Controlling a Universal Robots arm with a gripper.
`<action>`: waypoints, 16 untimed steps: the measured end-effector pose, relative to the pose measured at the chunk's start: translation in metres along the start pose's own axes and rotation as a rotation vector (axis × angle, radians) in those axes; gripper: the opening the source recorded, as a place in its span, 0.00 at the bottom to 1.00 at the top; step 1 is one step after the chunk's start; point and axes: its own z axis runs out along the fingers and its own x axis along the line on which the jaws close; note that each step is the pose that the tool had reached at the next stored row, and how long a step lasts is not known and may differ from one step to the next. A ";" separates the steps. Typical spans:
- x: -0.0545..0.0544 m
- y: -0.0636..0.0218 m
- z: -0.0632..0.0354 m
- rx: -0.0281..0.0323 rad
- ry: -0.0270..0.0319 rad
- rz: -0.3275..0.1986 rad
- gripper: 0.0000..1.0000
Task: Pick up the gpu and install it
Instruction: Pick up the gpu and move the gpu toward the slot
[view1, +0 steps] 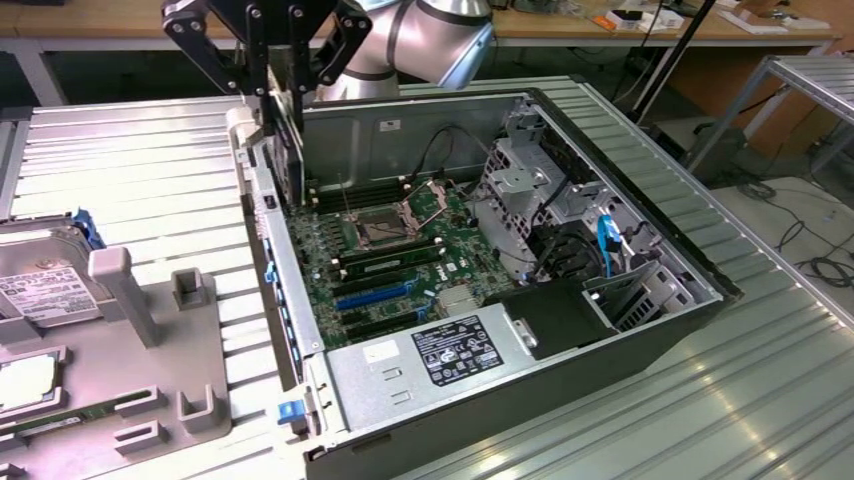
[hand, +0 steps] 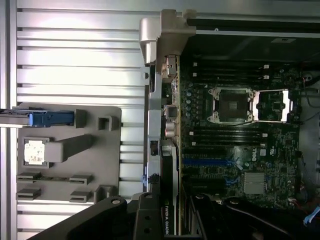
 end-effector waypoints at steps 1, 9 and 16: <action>-0.004 0.0002 0.0000 0.0000 0.0000 0.000 0.27; -0.026 0.0022 0.0002 0.0000 0.0001 -0.002 0.27; -0.041 0.0036 0.0004 0.0000 0.0000 -0.003 0.27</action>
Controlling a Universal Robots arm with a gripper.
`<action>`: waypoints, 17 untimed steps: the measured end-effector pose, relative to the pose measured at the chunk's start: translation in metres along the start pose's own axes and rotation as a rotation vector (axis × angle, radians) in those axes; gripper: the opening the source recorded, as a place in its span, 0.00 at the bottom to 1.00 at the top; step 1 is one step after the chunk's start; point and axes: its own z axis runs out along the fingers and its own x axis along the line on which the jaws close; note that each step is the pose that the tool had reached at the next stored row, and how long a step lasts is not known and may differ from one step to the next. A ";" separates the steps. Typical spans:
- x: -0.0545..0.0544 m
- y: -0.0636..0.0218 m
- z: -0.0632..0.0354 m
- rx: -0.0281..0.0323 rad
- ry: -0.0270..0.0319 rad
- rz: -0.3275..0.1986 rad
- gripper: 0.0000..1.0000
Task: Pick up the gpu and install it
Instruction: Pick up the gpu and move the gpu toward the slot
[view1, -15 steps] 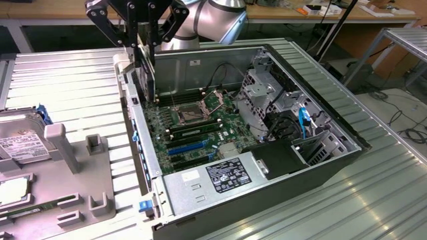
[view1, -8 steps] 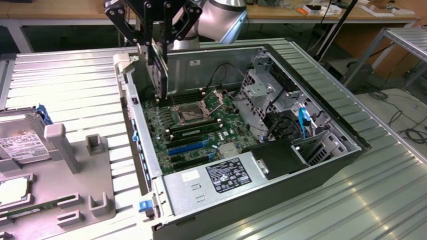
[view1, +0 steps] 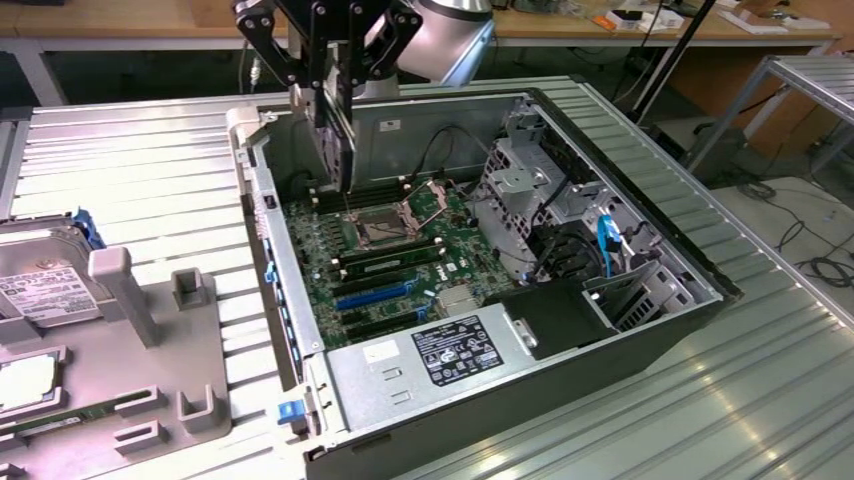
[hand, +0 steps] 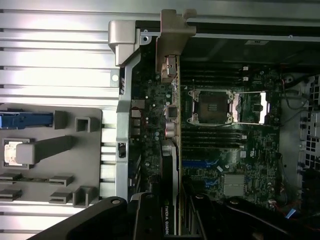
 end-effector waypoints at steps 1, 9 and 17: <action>-0.002 0.0002 0.0000 0.0000 0.0000 0.000 0.27; -0.017 0.0021 0.0002 0.0000 0.0001 -0.002 0.27; -0.035 0.0034 0.0003 0.0000 0.0001 -0.004 0.27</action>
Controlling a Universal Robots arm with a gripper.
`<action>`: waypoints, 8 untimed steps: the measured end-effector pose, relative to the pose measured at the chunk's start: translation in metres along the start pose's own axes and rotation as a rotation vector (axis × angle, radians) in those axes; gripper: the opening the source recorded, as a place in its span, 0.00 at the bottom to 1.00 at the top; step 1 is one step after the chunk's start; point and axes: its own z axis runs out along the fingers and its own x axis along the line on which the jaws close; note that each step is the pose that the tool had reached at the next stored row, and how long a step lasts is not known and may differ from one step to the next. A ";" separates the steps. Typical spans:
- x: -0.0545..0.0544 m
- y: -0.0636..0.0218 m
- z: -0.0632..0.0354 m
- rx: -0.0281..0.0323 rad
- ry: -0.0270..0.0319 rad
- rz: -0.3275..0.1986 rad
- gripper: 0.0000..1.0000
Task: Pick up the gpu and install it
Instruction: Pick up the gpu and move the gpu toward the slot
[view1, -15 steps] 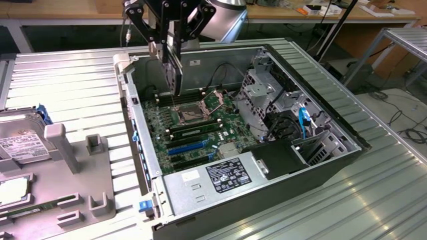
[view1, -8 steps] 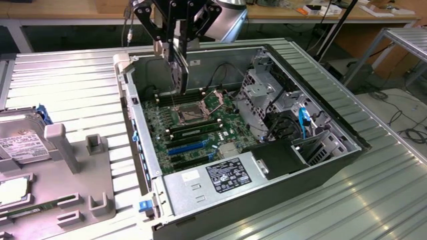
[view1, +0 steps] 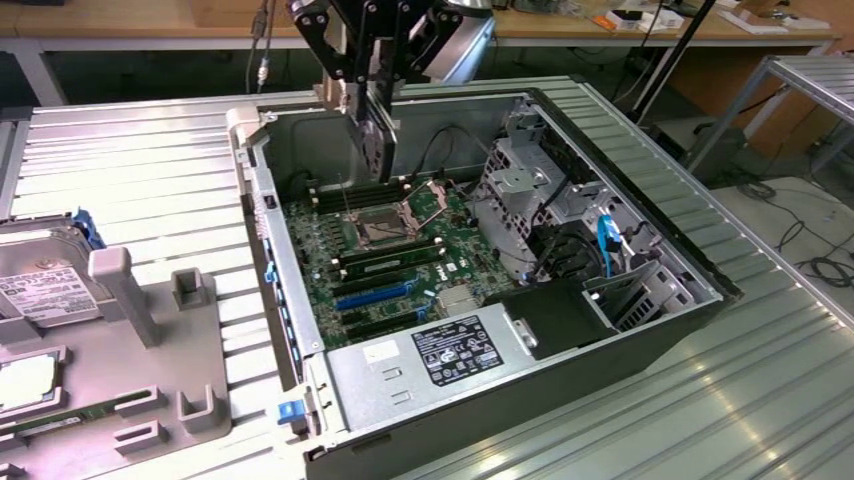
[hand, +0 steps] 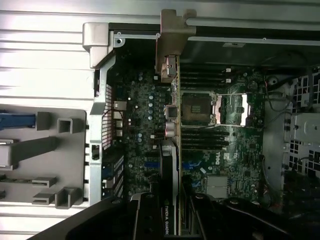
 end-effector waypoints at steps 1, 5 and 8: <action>-0.002 0.0002 0.0000 0.0000 0.0000 0.000 0.27; -0.010 0.0012 0.0001 0.0000 0.0000 -0.001 0.27; -0.014 0.0020 0.0001 0.0000 0.0001 -0.001 0.27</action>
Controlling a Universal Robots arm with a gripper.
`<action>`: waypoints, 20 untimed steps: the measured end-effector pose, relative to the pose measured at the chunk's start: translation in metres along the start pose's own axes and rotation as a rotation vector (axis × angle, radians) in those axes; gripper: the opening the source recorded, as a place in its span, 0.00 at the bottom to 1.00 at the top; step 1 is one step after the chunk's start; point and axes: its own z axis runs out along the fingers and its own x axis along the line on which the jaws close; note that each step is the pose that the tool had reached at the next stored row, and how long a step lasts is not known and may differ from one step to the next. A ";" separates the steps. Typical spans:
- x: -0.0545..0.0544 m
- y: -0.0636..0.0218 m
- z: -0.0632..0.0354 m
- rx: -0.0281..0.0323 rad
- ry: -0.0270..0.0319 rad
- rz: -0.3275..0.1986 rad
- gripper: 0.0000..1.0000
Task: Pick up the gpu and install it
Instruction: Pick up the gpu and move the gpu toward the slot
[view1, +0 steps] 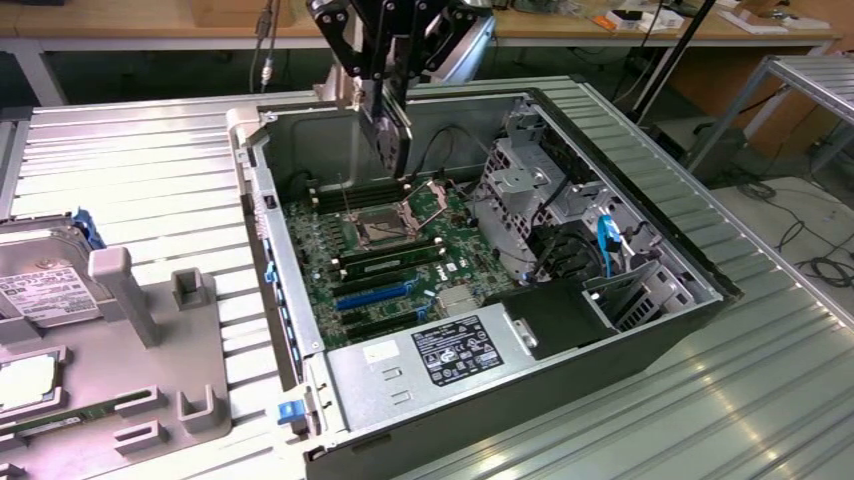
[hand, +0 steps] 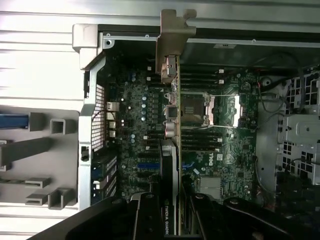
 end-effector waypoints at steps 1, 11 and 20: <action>-0.001 0.0003 0.0000 0.0000 0.0000 0.000 0.27; -0.017 0.0027 0.0002 -0.0001 0.0000 -0.002 0.27; -0.027 0.0037 0.0003 -0.0001 0.0000 -0.003 0.27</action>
